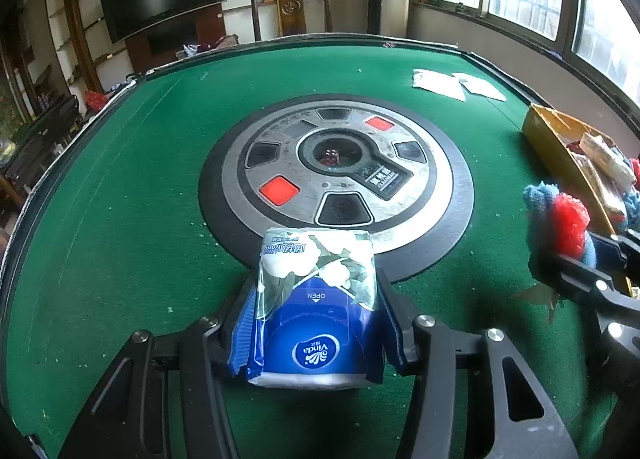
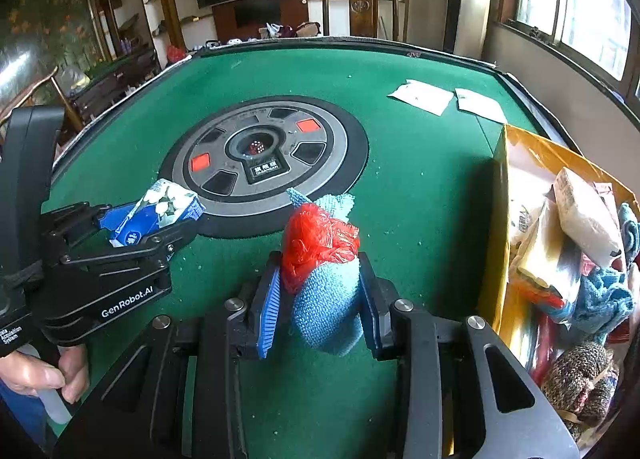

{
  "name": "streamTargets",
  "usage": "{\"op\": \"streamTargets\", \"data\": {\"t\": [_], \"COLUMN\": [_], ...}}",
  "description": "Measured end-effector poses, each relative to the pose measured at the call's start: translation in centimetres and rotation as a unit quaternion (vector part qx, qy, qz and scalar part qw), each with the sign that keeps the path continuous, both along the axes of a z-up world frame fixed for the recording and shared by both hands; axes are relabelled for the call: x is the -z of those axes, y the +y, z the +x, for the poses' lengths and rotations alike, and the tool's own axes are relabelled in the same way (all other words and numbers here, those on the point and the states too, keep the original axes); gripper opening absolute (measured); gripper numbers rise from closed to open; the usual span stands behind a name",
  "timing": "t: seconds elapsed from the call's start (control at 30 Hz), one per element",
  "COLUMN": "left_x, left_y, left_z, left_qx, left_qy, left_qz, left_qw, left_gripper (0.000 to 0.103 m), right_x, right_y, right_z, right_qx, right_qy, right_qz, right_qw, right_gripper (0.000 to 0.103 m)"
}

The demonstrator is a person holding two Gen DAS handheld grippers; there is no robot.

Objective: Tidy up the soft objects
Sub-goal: 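Lift the Vinda pack and red bag with blue cloth with both tools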

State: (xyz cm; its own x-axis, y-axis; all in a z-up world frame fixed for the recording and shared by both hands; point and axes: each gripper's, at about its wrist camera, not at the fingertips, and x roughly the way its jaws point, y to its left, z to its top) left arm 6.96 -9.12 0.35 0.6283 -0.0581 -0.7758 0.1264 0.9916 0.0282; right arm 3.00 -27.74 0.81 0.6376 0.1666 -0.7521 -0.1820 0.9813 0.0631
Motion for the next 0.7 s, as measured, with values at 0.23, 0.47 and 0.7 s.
{"op": "streamTargets", "data": {"t": [0.23,0.47,0.7], "left_x": [-1.6,-2.6,-2.7], "left_y": [0.4,0.6,0.4], "left_z": [-0.8,-1.3,-1.3], "left_qx": [-0.020,-0.036,-0.039], "left_qy": [-0.045,-0.084,-0.095], "left_qz": [0.005,0.018,0.028], "left_qw": [0.9988,0.9957,0.9943], "left_gripper": [0.052,0.052,0.052], "right_x": [-0.7,-1.0,-1.0], "right_y": [-0.1,-0.3,-0.2], "right_z": [-0.3,-0.3,-0.3], "right_qx": [0.003,0.008,0.009], "right_qy": [-0.023,-0.029,-0.032], "right_qz": [0.005,0.008,0.008], "right_qw": [1.000,1.000,0.999], "right_gripper": [0.034,0.034,0.034]}}
